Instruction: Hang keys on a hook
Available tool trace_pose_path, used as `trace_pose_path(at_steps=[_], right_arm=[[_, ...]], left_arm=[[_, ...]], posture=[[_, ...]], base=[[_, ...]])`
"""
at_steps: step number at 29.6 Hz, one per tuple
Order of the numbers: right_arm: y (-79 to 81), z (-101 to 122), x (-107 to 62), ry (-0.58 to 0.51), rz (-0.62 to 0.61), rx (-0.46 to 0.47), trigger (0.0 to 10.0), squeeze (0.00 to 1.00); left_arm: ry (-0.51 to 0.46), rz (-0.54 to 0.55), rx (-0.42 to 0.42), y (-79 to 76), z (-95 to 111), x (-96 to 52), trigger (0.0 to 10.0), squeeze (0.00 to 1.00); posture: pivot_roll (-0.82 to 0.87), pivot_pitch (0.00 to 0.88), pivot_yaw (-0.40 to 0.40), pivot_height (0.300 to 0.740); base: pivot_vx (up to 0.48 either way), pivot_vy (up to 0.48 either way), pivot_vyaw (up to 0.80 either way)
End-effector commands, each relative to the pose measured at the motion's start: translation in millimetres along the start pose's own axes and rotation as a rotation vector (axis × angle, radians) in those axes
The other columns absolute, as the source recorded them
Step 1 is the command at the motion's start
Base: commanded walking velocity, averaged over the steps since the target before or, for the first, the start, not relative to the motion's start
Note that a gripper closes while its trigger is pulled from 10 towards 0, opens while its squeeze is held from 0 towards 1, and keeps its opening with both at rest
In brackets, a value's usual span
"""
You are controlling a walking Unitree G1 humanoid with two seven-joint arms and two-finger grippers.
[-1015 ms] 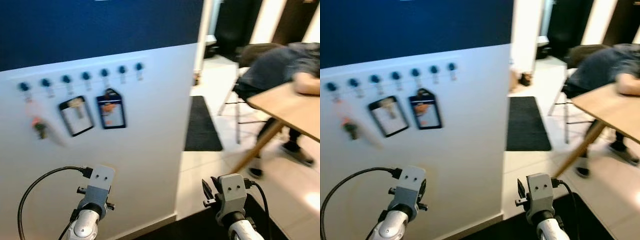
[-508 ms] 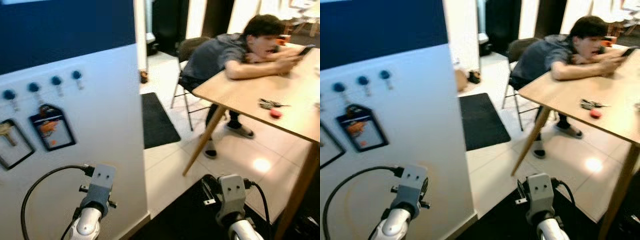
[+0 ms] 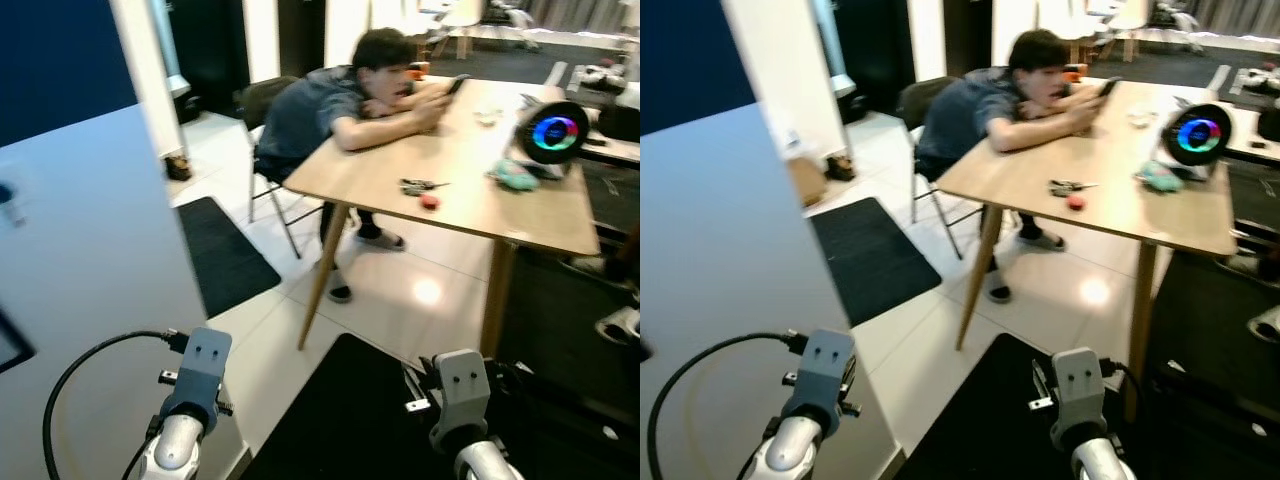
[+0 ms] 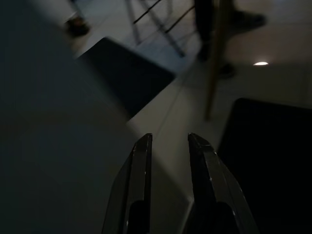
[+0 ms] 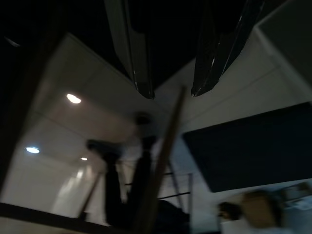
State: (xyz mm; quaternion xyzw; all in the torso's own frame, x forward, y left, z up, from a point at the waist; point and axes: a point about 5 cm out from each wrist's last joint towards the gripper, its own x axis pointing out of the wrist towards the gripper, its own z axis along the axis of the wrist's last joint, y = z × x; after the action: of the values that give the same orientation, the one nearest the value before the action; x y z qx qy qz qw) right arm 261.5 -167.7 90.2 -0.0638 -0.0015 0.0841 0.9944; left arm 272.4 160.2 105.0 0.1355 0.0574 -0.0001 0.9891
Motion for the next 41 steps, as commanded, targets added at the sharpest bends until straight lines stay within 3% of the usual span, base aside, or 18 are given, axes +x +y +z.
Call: trace_pose_path(at_steps=[1, 41], right_arm=[[0.6, -1.7, -0.6, 0.0, 0.001, 0.005, 10.0, 0.0], [0.3, 0.0, 3.6, -0.008, 0.017, 0.0, 10.0, 0.0]], left_arm=[[0.014, 0.0, 0.008, -0.1, -4.8, -1.0, 10.0, 0.0], [0.002, 0.012, 0.001, -0.6, -3.2, 0.3, 10.0, 0.0]], posture=[[-0.03, 0.133, 0.054, 0.74], [-0.03, 0.131, 0.04, 0.74]], base=[[0.0, 0.0, -0.8], [0.0, 0.0, -0.8]])
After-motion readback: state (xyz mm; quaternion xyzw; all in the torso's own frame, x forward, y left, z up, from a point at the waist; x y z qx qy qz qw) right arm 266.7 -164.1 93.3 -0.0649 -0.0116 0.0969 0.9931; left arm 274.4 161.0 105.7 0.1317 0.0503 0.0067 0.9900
